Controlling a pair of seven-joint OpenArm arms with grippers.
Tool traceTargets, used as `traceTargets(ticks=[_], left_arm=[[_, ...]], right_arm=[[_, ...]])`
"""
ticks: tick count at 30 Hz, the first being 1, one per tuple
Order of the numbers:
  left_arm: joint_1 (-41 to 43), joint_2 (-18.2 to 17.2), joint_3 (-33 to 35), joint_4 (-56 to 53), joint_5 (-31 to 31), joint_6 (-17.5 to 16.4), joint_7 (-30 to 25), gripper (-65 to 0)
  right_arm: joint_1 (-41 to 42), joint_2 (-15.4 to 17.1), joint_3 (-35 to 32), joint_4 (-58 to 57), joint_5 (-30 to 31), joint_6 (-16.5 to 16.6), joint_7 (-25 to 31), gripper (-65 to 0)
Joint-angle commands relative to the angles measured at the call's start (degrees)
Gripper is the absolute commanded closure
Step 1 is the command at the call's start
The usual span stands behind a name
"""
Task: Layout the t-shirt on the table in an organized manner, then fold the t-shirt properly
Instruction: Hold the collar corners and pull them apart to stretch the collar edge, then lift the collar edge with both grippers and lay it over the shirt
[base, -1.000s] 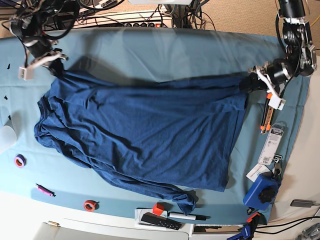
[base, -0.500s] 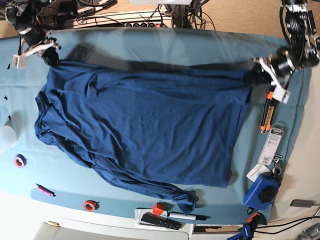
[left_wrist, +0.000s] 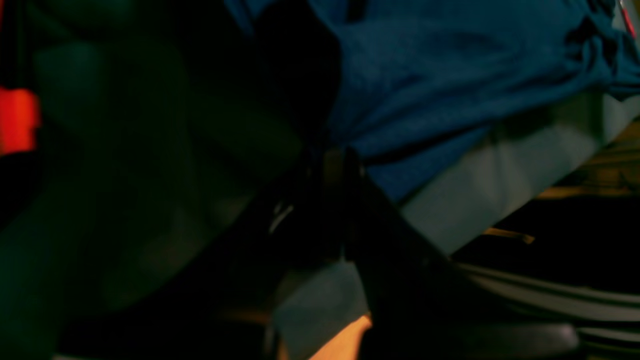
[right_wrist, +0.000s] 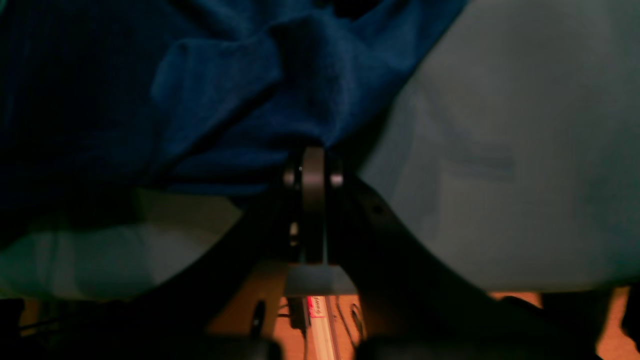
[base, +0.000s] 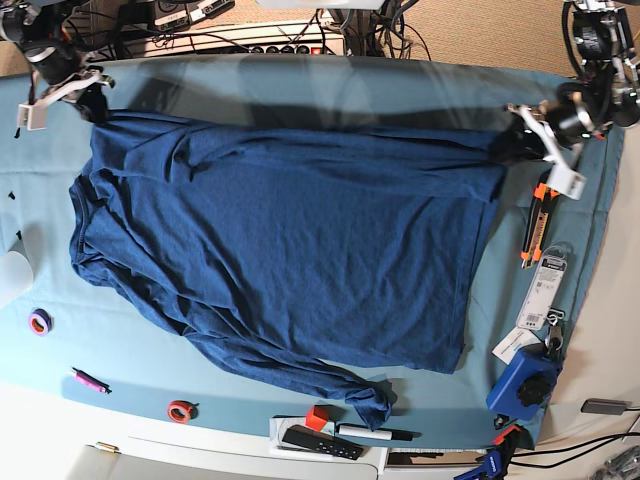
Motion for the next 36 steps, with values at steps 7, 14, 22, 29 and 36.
traceTargets(ticks=[7, 14, 22, 29, 36], left_arm=[[-0.09, -1.11, -8.00, 1.25, -5.40, -1.70, 1.33, 0.0], [1.64, -1.07, -7.50, 1.25, -5.66, -1.70, 1.66, 0.0], [1.36, -0.94, -7.50, 1.25, -6.14, -1.66, -0.28, 0.0], [-2.69, 0.00, -7.45, 1.18, -8.17, -1.68, 0.31, 0.0], [-6.84, 0.00, -3.13, 1.03, -4.57, -1.60, -1.92, 0.0]], right_arm=[[-0.24, 1.42, 0.87, 1.05, 1.57, 0.15, 1.62, 0.0], [-0.26, 1.40, 0.85, 1.05, 1.60, 0.15, 0.98, 0.0], [0.79, 1.42, 0.85, 1.05, 5.40, 0.17, 1.62, 0.0], [7.67, 1.40, 0.74, 0.98, 4.28, 0.17, 1.64, 0.0], [13.14, 1.38, 0.02, 0.90, 0.24, 0.11, 2.19, 0.0]])
